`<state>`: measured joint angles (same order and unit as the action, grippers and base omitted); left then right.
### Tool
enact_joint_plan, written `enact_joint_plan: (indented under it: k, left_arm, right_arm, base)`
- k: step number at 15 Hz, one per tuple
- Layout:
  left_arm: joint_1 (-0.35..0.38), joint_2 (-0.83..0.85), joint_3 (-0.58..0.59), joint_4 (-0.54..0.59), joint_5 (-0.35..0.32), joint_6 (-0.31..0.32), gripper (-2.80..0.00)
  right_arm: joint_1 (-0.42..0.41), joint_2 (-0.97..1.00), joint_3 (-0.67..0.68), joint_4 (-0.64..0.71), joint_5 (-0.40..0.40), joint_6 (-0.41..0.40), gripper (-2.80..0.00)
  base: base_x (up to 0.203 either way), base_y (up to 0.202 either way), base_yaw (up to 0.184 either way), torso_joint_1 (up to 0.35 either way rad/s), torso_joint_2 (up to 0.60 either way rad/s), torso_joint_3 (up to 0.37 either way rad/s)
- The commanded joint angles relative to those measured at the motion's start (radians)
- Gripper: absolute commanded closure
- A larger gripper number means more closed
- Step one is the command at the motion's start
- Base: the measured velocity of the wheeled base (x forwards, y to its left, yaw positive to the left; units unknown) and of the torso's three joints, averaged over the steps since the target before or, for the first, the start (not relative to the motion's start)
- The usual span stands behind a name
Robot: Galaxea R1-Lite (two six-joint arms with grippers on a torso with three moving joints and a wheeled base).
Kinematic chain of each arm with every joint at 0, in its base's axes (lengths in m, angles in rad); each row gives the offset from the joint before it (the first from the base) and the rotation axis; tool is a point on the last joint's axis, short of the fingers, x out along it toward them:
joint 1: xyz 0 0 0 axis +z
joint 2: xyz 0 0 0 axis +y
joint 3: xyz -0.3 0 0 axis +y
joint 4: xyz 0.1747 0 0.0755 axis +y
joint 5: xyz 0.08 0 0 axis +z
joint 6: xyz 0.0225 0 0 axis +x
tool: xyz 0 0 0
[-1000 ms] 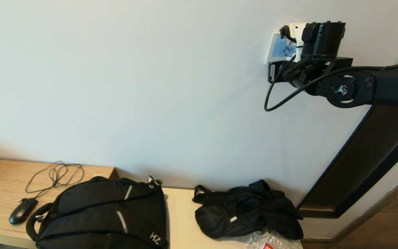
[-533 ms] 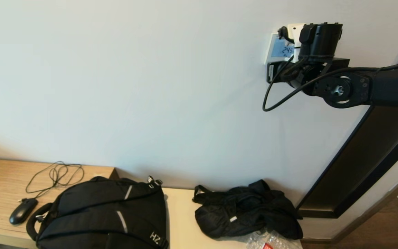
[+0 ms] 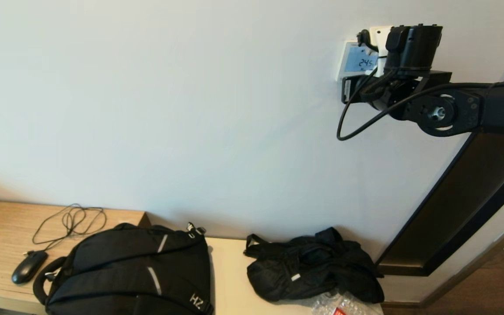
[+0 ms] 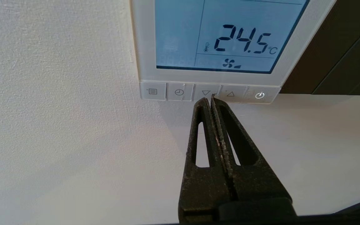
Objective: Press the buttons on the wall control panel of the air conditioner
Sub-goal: Press the temperature decrease button
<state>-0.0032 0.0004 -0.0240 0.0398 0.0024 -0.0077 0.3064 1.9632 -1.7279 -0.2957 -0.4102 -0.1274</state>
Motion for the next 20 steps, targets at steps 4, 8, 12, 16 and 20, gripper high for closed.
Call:
enact_joint_plan:
  k: [4,8,12,16,20]
  left_arm:
    - [0.000,0.000,0.001,0.000,0.001,-0.001,0.00]
    - [0.000,0.000,0.001,0.000,0.001,0.000,0.00]
    - [0.000,0.000,0.001,0.000,0.001,-0.002,0.00]
    - [0.000,0.000,-0.001,0.000,0.001,-0.001,0.00]
    - [0.000,0.000,0.001,0.000,0.001,0.000,0.00]
  right_arm:
    - [-0.005,0.012,-0.006,0.000,-0.002,-0.001,0.00]
    - [-0.010,0.026,-0.026,0.003,-0.002,-0.004,0.00]
    - [-0.008,0.020,-0.026,0.002,-0.002,-0.004,0.00]
    - [0.006,-0.039,0.020,-0.004,-0.004,-0.002,0.00]
    - [0.046,-0.189,0.137,-0.007,-0.031,0.001,0.00]
  base:
    - [0.000,0.000,0.000,0.000,0.00,0.000]
    - [0.000,0.000,0.000,0.000,0.00,0.000]
    - [0.000,0.000,0.000,0.000,0.00,0.000]
    - [0.000,0.000,0.000,0.000,0.00,0.000]
    - [0.000,0.000,0.000,0.000,0.00,0.000]
